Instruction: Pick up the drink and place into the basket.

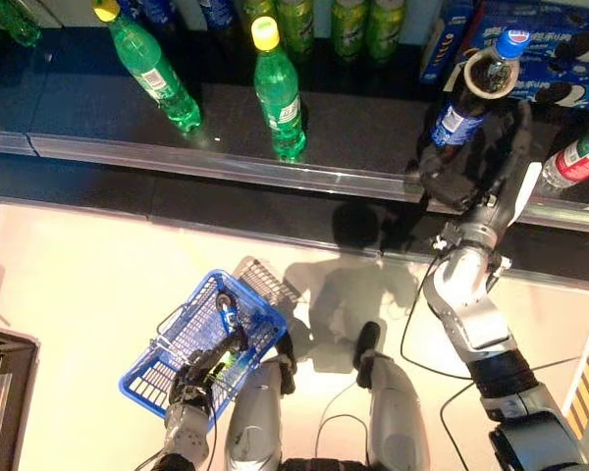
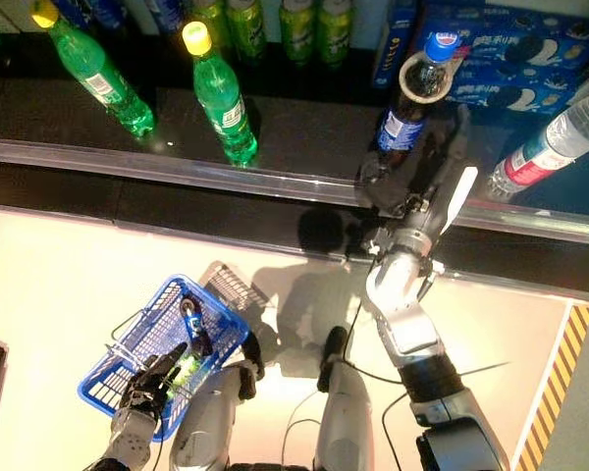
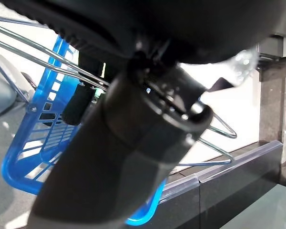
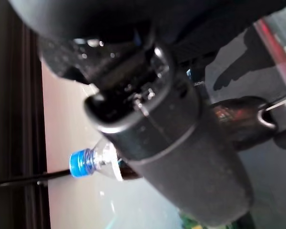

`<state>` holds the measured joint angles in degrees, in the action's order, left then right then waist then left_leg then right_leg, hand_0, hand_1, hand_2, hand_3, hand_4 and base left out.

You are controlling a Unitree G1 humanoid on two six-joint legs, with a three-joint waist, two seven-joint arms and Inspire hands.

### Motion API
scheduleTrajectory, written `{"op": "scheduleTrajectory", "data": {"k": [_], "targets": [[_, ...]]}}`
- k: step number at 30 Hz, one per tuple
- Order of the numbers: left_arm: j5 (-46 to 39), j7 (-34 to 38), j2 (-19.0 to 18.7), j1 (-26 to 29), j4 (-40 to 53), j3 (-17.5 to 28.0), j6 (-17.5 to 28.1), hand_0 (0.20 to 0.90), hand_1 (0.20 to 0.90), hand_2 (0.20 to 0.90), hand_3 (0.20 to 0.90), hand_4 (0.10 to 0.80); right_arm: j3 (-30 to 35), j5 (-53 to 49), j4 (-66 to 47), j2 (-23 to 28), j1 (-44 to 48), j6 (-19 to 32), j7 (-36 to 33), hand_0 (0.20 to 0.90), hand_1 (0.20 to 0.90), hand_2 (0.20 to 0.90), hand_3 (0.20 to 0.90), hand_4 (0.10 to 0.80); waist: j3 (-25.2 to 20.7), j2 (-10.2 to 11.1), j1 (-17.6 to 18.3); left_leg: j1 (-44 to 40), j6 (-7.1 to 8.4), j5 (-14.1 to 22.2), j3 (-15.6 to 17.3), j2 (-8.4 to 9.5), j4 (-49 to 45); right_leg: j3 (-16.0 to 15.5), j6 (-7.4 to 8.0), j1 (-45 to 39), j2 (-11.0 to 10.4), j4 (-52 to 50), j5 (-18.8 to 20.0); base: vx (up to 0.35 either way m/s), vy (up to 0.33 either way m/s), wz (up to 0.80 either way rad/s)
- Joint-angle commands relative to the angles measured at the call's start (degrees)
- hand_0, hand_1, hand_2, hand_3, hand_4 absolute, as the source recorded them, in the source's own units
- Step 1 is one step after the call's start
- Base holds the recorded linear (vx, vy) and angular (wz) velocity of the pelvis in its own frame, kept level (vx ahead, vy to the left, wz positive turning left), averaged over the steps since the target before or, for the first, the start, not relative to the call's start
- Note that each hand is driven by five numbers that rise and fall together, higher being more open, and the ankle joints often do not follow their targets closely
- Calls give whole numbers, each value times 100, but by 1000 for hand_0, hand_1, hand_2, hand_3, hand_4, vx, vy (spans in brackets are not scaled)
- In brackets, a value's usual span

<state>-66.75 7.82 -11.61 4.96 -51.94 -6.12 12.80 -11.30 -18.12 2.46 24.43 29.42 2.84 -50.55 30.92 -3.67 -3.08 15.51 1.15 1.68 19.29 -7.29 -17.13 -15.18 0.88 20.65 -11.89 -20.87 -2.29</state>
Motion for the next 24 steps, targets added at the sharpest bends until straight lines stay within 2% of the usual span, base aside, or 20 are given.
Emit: {"op": "scheduleTrajectory", "data": {"k": [1,24], "targets": [[7,-374,172,-552,818,-120,238,300,300,300,200,100,313,253,-553,215,729,164,-316,900,900,900,900,800,-113,-158,16,280,348,-449,-577,-144,-923,-231,85,-352,-32,66,-96,34,17,-4],[51,-529,79,-659,832,-141,-11,300,300,300,200,100,430,-132,-13,767,2006,-507,-372,900,900,900,900,800,-113,-359,-222,659,374,-680,-782,-86,-1082,-206,29,-121,-121,-94,-117,40,3,1]]}}
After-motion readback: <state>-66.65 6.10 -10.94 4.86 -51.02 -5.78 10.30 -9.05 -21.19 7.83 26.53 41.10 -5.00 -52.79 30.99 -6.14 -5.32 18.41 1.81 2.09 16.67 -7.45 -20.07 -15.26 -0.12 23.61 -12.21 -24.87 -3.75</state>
